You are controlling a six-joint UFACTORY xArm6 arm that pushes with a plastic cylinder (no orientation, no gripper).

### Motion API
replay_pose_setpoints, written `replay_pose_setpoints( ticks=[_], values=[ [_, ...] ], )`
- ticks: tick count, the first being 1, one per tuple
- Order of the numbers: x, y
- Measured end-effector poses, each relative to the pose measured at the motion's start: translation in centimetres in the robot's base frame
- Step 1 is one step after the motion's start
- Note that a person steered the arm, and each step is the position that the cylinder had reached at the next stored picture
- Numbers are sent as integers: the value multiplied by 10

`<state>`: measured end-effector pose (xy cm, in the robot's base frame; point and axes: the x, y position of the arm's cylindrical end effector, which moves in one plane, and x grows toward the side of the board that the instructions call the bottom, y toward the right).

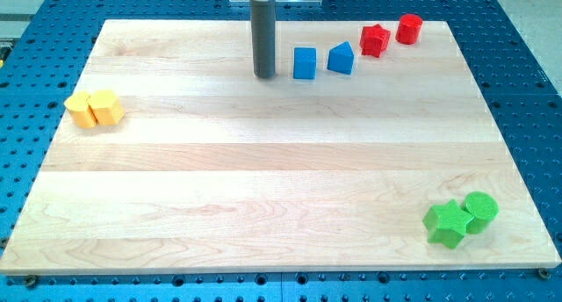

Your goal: Slide the cube diagonally to the triangle

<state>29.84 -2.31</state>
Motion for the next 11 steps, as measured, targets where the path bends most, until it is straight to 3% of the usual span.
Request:
replay_pose_setpoints(
  ticks=[2,3,4,5,6,8,11],
  values=[
    [-24,57],
    [13,58],
    [21,43],
    [56,8],
    [83,22],
    [84,85],
    [61,113]
  ],
)
